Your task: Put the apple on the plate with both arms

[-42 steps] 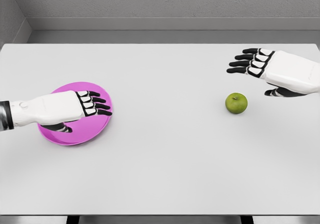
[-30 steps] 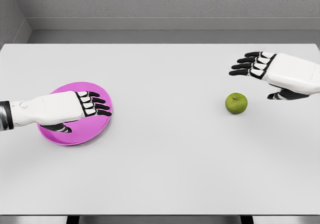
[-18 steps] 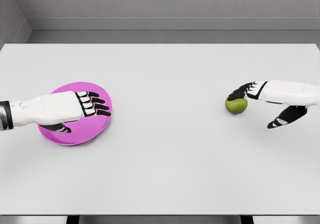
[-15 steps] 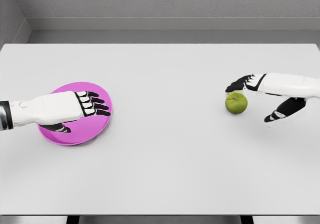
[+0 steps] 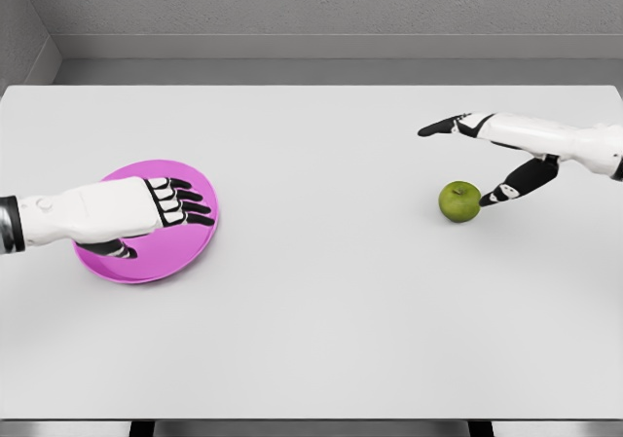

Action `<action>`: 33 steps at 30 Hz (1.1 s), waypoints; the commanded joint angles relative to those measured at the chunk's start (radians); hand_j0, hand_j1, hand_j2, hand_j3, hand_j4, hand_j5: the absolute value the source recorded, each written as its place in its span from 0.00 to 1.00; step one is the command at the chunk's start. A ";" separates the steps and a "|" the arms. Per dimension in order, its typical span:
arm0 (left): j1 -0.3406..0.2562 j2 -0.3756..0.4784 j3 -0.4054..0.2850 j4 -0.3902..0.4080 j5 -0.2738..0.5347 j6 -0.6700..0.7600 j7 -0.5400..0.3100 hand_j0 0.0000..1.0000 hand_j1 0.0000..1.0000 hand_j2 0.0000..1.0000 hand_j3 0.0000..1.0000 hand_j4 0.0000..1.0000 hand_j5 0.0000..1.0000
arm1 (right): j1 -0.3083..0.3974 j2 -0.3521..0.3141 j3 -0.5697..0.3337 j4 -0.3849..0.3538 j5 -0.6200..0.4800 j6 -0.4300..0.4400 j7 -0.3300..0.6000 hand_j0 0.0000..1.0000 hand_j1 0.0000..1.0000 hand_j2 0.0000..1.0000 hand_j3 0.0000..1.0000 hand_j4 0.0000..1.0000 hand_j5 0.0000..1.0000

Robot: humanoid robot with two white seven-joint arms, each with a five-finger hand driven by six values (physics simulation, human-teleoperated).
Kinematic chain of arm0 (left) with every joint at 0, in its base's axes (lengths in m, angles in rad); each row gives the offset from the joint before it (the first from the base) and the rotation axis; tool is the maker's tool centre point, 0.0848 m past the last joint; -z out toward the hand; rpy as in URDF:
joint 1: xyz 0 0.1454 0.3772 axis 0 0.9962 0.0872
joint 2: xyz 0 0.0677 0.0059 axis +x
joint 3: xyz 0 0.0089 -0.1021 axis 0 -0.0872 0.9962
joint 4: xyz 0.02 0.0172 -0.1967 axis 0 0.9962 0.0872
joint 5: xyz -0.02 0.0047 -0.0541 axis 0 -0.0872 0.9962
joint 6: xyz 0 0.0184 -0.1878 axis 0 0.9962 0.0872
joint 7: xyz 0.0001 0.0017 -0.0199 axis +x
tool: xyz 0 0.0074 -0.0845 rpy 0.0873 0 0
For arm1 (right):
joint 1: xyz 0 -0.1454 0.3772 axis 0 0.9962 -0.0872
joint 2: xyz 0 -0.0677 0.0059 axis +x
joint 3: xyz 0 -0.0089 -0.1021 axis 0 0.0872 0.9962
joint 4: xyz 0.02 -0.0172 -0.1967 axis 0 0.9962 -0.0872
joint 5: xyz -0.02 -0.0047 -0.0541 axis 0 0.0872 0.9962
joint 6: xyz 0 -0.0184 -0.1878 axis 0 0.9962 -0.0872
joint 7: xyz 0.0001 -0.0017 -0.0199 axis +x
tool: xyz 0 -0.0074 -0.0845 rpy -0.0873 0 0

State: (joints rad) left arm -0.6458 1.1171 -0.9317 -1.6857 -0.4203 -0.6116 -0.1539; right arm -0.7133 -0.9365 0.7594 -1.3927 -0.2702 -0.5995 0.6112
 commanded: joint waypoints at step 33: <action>0.000 0.000 0.001 0.001 0.002 0.001 0.000 1.00 1.00 1.00 1.00 1.00 1.00 | 0.002 0.107 0.057 0.196 0.209 0.001 0.000 1.00 1.00 1.00 1.00 1.00 1.00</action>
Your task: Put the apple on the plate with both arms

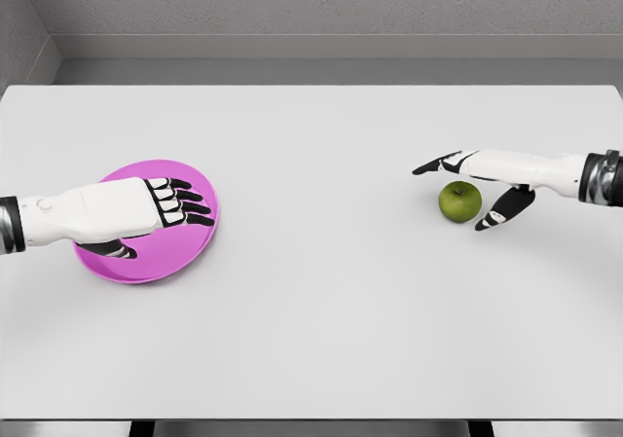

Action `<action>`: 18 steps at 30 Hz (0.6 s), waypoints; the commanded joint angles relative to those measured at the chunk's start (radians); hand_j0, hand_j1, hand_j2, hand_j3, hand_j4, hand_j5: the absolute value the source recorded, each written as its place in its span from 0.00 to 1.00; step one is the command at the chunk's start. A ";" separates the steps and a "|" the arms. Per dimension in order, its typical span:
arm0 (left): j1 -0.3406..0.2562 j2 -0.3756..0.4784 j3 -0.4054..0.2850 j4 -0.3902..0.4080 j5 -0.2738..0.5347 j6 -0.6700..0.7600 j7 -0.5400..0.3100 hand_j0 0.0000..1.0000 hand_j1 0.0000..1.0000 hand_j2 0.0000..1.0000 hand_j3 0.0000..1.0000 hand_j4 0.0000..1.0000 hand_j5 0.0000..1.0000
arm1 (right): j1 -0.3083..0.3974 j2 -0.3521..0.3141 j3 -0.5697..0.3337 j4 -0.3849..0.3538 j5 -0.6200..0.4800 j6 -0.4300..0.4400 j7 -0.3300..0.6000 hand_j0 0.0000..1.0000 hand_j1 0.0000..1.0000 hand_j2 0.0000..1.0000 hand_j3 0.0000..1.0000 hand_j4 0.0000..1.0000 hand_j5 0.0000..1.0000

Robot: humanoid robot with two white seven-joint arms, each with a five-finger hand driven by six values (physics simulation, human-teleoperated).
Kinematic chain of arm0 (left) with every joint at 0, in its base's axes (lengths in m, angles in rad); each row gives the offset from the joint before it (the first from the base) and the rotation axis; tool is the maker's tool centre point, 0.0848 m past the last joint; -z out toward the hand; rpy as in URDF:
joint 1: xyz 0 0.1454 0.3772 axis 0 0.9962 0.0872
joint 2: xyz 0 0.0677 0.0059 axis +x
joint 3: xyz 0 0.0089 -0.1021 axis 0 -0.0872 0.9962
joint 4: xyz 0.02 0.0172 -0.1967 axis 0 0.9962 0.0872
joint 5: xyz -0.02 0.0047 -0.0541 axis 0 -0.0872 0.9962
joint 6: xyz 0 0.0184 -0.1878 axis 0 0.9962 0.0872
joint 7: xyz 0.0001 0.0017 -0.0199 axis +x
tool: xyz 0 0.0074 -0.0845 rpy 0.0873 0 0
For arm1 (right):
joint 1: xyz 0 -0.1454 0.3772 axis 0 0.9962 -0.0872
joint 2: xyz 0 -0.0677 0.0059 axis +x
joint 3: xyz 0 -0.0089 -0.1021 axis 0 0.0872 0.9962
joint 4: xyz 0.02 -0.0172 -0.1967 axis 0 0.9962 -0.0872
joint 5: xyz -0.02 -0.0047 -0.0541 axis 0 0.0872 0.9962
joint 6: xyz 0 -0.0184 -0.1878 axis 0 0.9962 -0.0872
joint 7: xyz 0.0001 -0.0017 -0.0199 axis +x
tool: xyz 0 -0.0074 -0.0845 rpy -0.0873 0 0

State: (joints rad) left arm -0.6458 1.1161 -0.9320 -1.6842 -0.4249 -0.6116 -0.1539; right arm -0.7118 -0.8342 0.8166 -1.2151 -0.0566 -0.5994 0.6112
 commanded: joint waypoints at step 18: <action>0.002 0.001 0.001 0.000 0.006 0.001 0.000 1.00 1.00 1.00 1.00 1.00 1.00 | -0.002 0.043 0.001 0.111 0.038 -0.008 0.000 1.00 1.00 1.00 1.00 1.00 1.00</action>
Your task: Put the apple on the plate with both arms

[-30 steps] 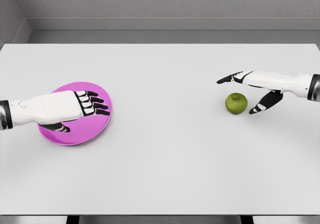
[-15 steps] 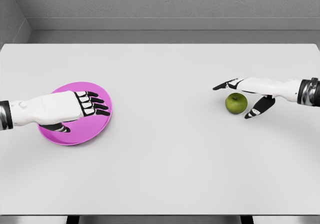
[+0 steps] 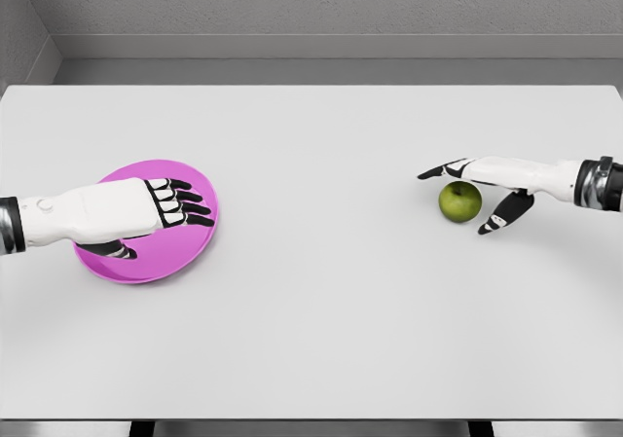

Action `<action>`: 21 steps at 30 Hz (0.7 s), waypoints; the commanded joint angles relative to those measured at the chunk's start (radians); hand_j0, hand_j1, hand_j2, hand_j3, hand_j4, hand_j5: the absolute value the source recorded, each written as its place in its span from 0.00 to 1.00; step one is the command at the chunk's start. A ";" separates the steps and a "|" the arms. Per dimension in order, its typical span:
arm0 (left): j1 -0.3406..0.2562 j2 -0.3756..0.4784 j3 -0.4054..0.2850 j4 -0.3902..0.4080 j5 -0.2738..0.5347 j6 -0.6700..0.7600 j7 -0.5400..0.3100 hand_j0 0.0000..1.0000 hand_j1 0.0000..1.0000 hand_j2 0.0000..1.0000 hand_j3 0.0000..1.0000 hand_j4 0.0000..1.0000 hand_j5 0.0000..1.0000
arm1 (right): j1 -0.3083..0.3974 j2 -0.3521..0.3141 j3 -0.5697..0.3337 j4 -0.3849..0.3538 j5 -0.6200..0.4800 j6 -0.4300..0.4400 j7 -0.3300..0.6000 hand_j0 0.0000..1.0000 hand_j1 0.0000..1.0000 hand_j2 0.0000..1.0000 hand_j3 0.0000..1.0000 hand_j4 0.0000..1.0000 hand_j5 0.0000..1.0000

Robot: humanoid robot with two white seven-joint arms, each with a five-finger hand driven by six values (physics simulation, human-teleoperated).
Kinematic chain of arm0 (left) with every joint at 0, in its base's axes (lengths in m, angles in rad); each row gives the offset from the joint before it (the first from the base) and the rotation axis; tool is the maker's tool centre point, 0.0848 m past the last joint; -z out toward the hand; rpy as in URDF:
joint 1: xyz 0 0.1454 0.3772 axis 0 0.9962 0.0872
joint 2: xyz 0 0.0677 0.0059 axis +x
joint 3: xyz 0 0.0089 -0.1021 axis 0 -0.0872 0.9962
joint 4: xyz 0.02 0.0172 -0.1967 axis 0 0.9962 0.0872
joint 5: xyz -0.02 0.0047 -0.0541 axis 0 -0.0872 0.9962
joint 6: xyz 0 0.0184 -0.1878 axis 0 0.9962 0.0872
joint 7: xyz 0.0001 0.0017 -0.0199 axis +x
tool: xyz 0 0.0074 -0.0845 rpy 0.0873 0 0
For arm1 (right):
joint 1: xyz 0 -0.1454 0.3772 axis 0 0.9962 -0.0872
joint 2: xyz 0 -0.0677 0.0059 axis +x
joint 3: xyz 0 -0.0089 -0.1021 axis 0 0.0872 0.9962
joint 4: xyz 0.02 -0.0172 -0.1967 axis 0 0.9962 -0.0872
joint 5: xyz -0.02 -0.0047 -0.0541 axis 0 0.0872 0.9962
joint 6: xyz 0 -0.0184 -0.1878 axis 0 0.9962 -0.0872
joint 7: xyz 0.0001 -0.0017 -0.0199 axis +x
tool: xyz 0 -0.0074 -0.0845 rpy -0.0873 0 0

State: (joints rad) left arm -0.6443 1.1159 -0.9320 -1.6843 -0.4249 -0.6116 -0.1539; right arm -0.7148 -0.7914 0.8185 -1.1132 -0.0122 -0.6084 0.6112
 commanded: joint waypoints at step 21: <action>0.000 0.001 0.001 0.000 0.006 0.001 0.000 1.00 1.00 1.00 1.00 1.00 1.00 | -0.005 0.015 -0.006 0.023 0.029 -0.002 0.000 0.47 0.47 0.47 0.47 0.47 0.47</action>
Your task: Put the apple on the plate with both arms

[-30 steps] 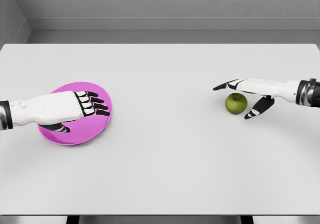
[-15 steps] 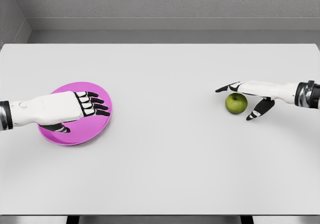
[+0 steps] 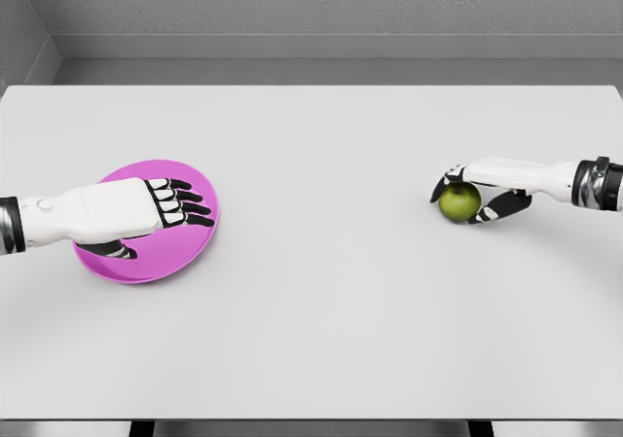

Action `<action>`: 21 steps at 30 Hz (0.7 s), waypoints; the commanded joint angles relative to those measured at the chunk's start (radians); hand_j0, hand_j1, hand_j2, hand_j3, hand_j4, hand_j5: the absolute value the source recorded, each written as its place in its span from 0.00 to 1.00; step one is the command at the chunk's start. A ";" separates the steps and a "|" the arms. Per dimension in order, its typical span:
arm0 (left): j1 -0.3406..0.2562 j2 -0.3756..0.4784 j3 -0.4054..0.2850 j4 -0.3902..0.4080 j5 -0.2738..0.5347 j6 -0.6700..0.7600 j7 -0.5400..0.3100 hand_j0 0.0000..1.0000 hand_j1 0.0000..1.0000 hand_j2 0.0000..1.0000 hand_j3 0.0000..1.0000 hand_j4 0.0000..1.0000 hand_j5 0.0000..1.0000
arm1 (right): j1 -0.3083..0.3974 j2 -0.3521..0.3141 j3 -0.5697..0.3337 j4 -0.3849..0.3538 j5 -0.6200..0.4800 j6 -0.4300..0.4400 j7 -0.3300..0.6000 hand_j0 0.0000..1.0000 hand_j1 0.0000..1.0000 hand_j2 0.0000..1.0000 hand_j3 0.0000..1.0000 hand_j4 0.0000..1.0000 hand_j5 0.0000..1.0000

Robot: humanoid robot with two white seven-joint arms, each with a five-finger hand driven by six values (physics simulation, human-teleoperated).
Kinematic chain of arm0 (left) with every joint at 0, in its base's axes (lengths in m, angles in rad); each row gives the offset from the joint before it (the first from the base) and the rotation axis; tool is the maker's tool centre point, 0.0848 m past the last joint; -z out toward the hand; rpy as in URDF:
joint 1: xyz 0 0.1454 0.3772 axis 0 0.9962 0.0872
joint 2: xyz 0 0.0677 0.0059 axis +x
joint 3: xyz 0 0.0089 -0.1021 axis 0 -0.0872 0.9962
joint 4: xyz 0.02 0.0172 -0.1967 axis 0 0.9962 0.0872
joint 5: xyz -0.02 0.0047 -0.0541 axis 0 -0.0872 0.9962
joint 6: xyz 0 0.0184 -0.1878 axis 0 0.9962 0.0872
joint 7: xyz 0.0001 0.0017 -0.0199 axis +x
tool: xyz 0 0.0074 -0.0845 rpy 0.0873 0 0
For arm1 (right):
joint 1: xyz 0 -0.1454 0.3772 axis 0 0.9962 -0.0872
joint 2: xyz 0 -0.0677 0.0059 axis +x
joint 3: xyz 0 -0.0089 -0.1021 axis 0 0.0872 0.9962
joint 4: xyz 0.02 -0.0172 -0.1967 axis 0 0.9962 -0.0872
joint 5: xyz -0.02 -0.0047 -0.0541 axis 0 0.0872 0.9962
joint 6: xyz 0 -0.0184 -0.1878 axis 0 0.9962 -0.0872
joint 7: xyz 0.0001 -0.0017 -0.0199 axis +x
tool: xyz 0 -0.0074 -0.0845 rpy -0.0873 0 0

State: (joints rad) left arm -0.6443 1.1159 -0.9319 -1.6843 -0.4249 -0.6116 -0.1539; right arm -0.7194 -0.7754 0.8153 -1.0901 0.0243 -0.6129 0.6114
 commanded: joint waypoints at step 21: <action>0.000 0.001 0.001 0.000 0.006 0.001 0.000 1.00 1.00 1.00 1.00 1.00 1.00 | -0.081 0.222 0.119 -0.154 -0.100 0.002 0.000 0.47 0.47 0.47 0.47 0.47 0.47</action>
State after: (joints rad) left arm -0.6443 1.1160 -0.9322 -1.6842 -0.4249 -0.6116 -0.1539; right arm -0.8023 -0.5738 0.9282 -1.2454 -0.0679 -0.6143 0.6118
